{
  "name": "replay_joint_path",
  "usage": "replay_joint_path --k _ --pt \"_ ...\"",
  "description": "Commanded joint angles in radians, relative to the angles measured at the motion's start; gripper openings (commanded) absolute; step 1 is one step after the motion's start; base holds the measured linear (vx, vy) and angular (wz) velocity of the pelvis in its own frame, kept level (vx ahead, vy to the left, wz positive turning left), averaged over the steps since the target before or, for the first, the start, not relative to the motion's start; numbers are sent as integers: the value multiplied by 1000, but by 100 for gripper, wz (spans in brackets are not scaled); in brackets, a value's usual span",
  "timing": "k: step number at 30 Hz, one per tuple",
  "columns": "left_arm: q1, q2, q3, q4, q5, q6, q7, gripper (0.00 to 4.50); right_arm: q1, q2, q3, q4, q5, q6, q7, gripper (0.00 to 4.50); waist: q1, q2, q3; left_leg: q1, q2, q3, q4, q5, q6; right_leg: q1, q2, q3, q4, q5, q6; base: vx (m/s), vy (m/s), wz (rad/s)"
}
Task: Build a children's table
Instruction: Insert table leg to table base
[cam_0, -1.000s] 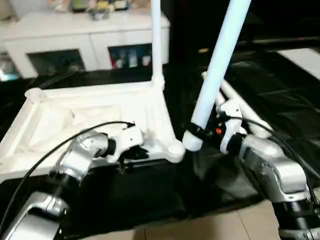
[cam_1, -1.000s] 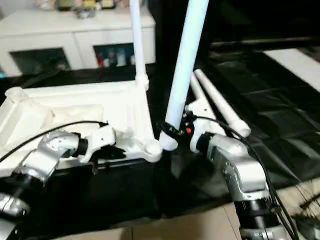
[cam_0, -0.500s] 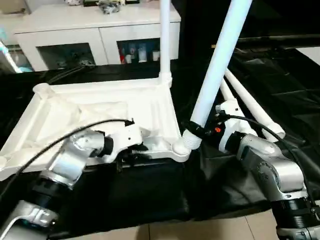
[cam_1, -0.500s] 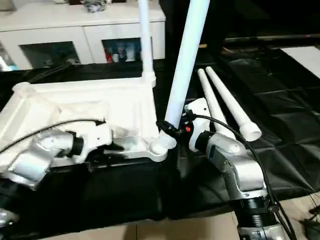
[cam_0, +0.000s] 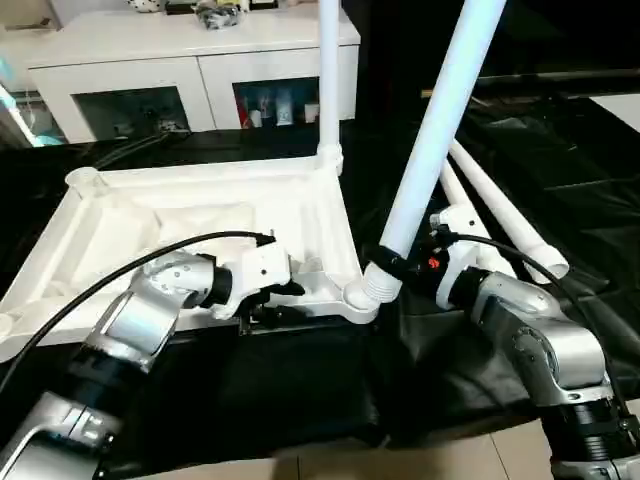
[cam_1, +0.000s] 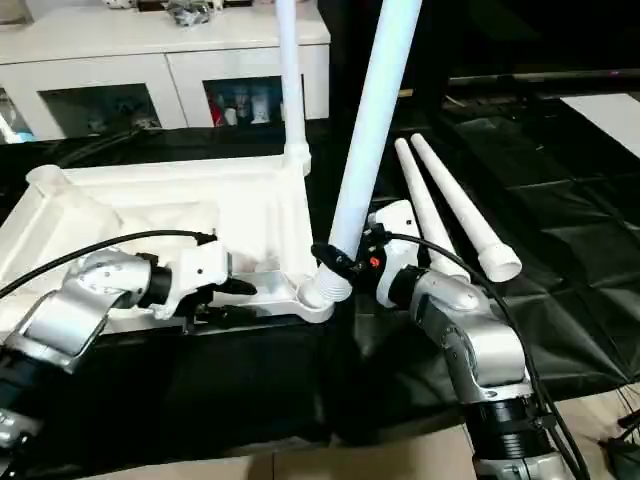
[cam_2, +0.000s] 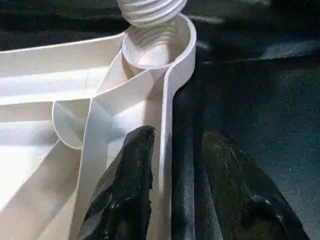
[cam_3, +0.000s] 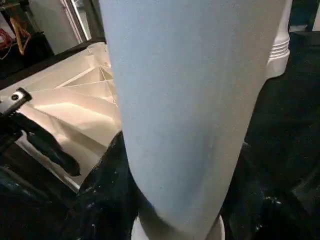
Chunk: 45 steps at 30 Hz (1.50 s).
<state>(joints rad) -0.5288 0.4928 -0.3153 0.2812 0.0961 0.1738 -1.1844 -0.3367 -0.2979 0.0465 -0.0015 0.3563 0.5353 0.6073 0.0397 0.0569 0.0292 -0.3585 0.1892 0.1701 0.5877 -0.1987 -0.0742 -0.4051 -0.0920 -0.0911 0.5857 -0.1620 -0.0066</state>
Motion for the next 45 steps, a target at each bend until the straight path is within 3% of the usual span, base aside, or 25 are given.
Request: replay_joint_path --k 1,5,16,18,19,26,31,33,36,41,45 --pt "-29 -8 -16 61 23 -40 11 183 5 0 -3 -41 5 -1 -6 186 2 -1 -57 0 27 -6 -66 -164 36 61 -48 48 -53 -137 -221 0 0 0" --pt "-48 -39 -18 147 21 -89 26 183 7 2 -2 -41 4 0 -8 186 5 0 -61 -1 28 -8 -65 -143 39 64 -51 48 -48 -99 -230 0 0 0" --pt "-107 -126 -11 363 -9 -214 33 74 11 -6 -5 -47 1 3 -9 186 7 0 -60 0 28 -7 -63 -165 43 65 -52 48 -53 -125 -230 0 0 0" --pt "-122 -130 -10 395 -8 -233 30 55 10 -7 -5 -47 1 3 -9 186 9 4 -61 0 30 -9 -64 -162 40 66 -54 48 -50 -118 -232 0 0 0" --pt "-133 -132 -11 418 -2 -251 33 47 10 -7 -5 -47 0 2 -9 186 9 1 -61 1 29 -8 -63 -162 42 65 -52 48 -52 -112 -232 0 0 0" --pt "-171 -102 -40 491 37 -297 11 1 11 -11 -7 -52 -2 4 -11 186 9 4 -58 -1 29 -9 -65 -189 34 67 -55 48 -55 -152 -227 0 0 0" --pt "-187 -77 -63 528 68 -320 -11 0 10 -14 -8 -50 -3 1 -12 186 2 3 -57 -3 28 -10 -65 -191 30 68 -54 48 -56 -181 -219 0 0 0" --pt "-190 -76 -63 539 69 -323 -14 45 9 -14 -7 -49 -4 0 -13 186 1 3 -56 -3 27 -9 -65 -198 30 67 -54 47 -59 -197 -217 0 0 0" --pt "-189 -85 -42 550 46 -307 -8 59 9 -13 -6 -49 -4 -2 -14 186 1 3 -54 -1 29 -9 -66 -210 28 65 -54 48 -62 -222 -213 0 0 0" --pt "-184 -77 -41 551 47 -322 -5 100 8 -14 -5 -48 -2 -2 -13 186 6 3 -58 0 31 -9 -63 -170 37 64 -54 50 -52 -147 -234 0 0 0" --pt "-187 -68 -33 569 43 -333 -6 101 7 -15 -4 -47 -2 -1 -11 186 12 5 -58 0 30 -7 -62 -162 44 64 -55 49 -50 -132 -241 0 0 0"
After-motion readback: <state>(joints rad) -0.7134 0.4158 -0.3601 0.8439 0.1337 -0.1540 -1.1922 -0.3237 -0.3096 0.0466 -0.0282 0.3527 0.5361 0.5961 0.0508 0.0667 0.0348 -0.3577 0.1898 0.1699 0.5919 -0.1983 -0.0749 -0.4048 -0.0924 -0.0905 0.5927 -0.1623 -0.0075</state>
